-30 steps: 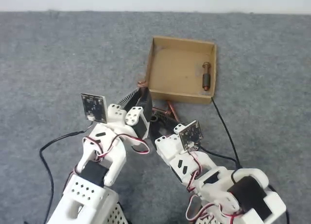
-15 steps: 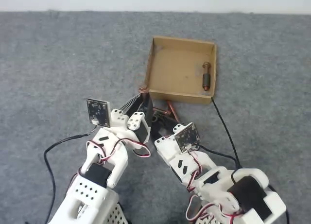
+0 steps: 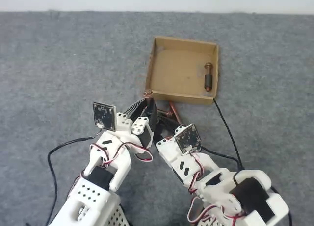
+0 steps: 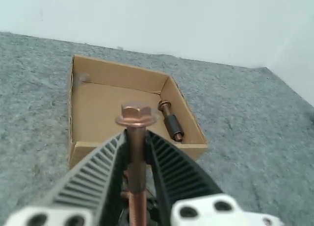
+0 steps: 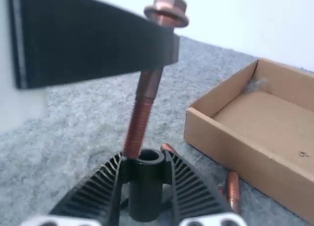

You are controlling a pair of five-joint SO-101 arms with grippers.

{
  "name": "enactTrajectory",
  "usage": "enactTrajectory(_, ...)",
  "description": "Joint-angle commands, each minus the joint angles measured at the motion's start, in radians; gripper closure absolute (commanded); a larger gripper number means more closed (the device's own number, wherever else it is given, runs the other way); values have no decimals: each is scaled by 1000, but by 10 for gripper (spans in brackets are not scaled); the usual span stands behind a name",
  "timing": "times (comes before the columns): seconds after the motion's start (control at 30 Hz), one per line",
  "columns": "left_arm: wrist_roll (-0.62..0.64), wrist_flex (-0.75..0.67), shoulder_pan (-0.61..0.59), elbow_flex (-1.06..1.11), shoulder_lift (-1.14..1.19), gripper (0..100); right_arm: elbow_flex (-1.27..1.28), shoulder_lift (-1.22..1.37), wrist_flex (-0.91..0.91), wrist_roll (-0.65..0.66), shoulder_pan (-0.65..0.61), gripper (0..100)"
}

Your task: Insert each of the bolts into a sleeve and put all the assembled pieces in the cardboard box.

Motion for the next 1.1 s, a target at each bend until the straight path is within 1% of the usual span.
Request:
enactTrajectory(0.0, -17, -104, 8, 13, -25, 988, 18, -8, 5, 17, -4, 991)
enactTrajectory(0.2, -14, -117, 8, 22, -20, 988, 18, -8, 4, 15, -8, 991)
enactTrajectory(0.33, -15, -77, 29, 24, -20, 988, 18, -8, 2, 15, -2, 991)
enactTrajectory(0.67, -17, -52, 32, 24, -17, 988, 18, -18, -2, 17, 10, 991)
enactTrajectory(0.87, -17, 18, 26, 24, -17, 988, 18, -10, -28, 17, 12, 991)
enactTrajectory(1.07, -17, 25, 26, 24, -17, 988, 18, -12, -30, 17, 13, 991)
